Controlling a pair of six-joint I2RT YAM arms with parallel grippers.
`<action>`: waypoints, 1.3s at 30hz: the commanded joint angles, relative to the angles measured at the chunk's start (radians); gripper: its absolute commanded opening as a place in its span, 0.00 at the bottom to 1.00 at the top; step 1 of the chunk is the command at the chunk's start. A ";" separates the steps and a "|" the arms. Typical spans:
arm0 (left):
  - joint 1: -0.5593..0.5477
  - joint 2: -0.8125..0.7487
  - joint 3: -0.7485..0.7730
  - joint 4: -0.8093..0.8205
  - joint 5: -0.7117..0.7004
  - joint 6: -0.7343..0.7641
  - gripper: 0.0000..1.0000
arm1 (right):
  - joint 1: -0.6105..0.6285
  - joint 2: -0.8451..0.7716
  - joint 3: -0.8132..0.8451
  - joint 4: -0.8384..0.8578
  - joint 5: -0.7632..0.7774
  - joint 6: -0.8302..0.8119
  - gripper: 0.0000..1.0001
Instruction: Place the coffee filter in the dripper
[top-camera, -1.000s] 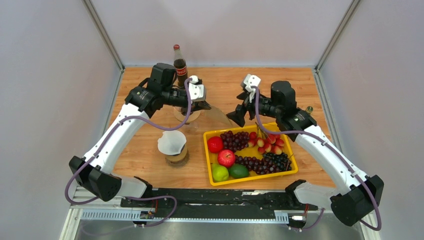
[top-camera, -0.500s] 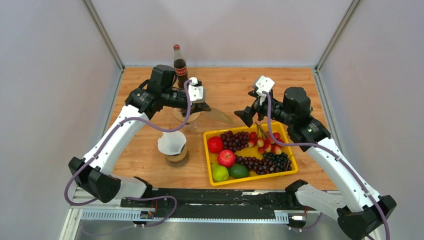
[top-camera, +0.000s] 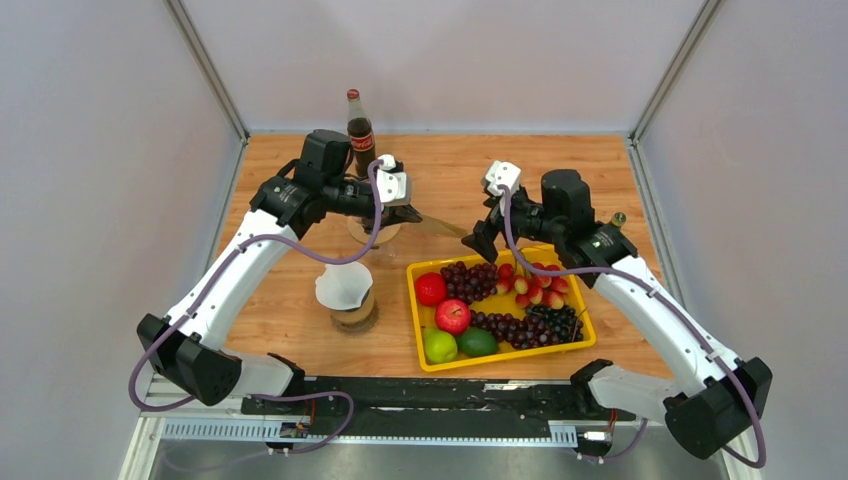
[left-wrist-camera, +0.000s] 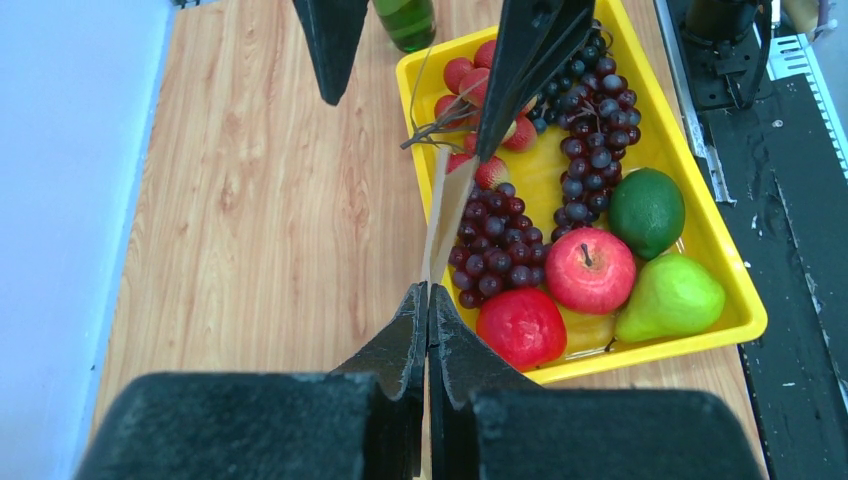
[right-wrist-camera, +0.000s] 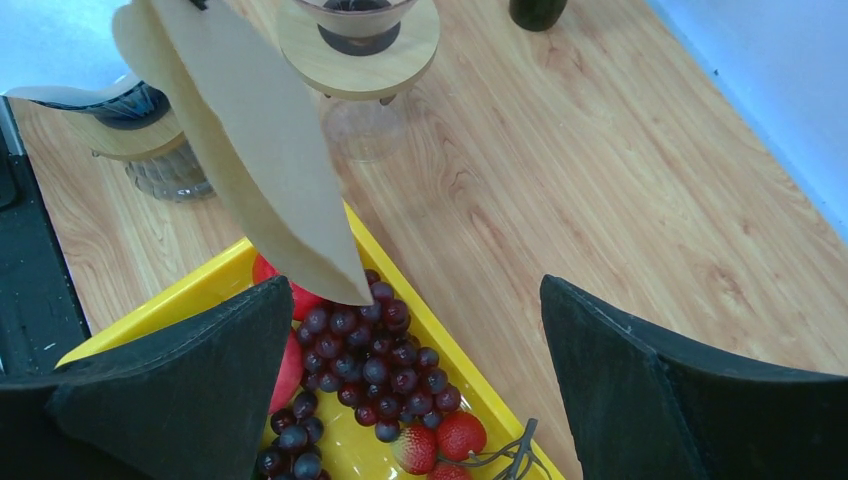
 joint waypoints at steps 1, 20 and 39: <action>-0.005 -0.030 0.011 0.027 0.035 0.012 0.00 | 0.002 0.053 0.069 0.022 -0.006 0.020 1.00; -0.005 -0.013 0.030 0.015 0.013 0.004 0.00 | 0.003 -0.060 0.026 0.060 -0.056 -0.008 1.00; -0.004 -0.023 0.023 0.022 0.021 0.002 0.00 | 0.002 0.014 0.042 0.100 -0.008 0.008 1.00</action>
